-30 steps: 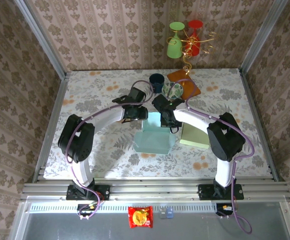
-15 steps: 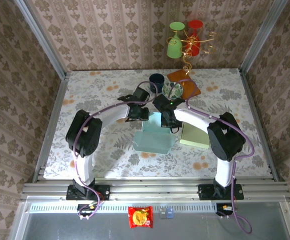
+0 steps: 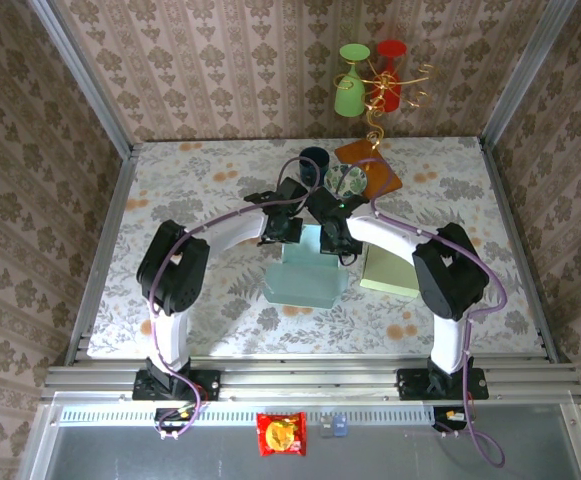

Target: Fold the paper box

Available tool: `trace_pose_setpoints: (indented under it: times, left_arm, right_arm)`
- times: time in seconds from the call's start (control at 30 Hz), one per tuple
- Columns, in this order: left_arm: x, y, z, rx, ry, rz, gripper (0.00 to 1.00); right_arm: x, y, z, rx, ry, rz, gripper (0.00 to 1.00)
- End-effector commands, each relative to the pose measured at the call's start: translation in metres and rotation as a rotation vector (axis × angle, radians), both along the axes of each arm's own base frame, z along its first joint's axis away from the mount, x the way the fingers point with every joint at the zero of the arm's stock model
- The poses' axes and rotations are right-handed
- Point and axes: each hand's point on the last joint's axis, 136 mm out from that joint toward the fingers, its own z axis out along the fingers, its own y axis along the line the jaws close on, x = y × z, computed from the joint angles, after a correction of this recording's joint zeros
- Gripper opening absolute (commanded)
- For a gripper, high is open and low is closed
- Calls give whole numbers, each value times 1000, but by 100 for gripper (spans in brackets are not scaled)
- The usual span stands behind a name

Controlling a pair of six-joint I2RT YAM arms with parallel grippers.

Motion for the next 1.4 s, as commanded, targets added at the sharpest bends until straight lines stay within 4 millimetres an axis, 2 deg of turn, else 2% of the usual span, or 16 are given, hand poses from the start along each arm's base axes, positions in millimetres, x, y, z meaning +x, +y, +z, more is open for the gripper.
trace_pose_setpoints:
  times: [0.0,0.27,0.43,0.6,0.87,1.1,1.37]
  left_arm:
    - [-5,24,-9,155,1,13,1]
    - [-5,18,-9,200,-9,-17,0]
    - [-5,21,-12,268,-15,-15,0]
    - [-7,26,-14,290,-17,29,0]
    - [-13,13,-19,348,-32,48,0]
    - [-17,19,-22,420,-41,127,0]
    - [-18,3,-16,389,-62,112,0]
  right_arm:
    - [-2,-7,-2,-28,31,-40,0]
    - [-4,-5,-6,-17,46,-47,0]
    - [-5,-4,-8,-8,56,-55,0]
    - [-7,-1,-12,17,70,-67,0]
    - [-9,4,-19,48,94,-78,0]
    - [-9,7,-20,66,98,-86,0]
    - [-11,8,-23,70,104,-87,0]
